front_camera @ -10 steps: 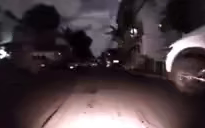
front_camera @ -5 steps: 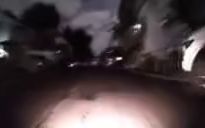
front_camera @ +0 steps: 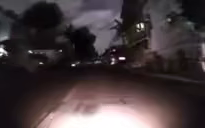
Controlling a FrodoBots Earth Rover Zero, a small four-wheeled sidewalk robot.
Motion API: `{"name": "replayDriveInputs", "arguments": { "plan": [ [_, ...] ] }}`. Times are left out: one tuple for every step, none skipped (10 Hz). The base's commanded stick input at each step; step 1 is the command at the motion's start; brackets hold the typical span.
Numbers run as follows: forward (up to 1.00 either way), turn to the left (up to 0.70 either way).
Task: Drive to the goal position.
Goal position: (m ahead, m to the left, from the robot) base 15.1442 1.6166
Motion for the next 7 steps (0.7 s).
{"name": "replayDriveInputs", "arguments": {
  "plan": [
    [1.00, 0.00],
    [1.00, 0.00],
    [1.00, 0.00],
    [1.00, 0.00],
    [1.00, 0.00],
    [1.00, 0.19],
    [1.00, 0.27]
  ]
}}
